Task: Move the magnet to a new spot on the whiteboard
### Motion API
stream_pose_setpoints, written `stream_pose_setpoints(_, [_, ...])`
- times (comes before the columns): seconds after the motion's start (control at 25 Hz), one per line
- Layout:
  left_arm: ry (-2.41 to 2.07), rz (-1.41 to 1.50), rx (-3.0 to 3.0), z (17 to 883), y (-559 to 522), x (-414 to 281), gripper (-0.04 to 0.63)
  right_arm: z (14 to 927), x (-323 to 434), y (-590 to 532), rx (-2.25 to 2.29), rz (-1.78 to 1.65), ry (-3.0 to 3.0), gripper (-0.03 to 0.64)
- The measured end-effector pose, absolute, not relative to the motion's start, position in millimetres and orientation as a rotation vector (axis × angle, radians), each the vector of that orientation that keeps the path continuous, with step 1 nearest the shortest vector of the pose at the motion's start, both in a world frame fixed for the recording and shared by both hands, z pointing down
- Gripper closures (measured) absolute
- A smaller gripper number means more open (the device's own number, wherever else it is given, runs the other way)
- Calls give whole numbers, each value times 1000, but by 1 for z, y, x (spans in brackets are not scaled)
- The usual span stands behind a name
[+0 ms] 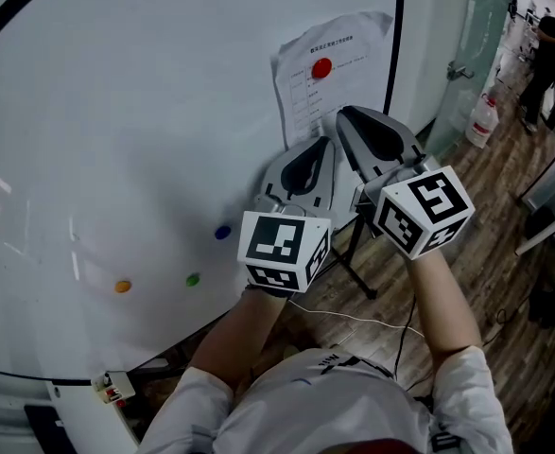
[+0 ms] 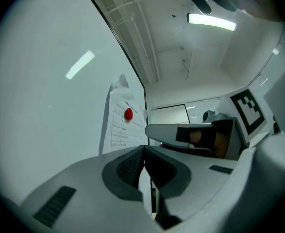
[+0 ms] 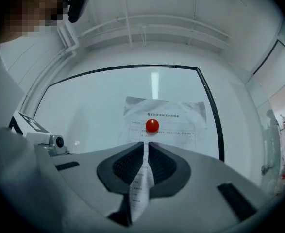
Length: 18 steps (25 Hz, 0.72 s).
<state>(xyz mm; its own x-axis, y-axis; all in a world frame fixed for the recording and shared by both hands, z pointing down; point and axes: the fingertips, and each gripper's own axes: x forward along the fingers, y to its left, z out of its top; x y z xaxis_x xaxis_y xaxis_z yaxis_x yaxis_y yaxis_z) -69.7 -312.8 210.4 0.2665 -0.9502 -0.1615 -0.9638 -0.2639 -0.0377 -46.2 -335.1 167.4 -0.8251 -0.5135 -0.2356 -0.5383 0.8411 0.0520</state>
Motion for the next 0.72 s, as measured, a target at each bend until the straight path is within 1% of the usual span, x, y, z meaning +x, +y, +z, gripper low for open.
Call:
stream_pose_setpoints(0.08, [1825,158,-2395,211,-316,-70,583,160,-50,-341,-803,193,2809,584])
stream_pose_setpoints(0.2, [1828,157,-2390,209,-319,-71,583,146,-58,-348,-796,230,2816,536])
stream_pose_setpoints(0.32, [1828,161,-2382,205,-322,-71,583,133,-63,-355,-807,267,2808,514])
stream_pose_setpoints(0.48, [1839,169,-2372,202,-325,-75,583,123,-69,-360,-818,300,2811,490])
stream_pose_setpoints(0.72, [1861,170,-2355,204,-327,-81,583,124,-77,-366,-837,311,2827,485])
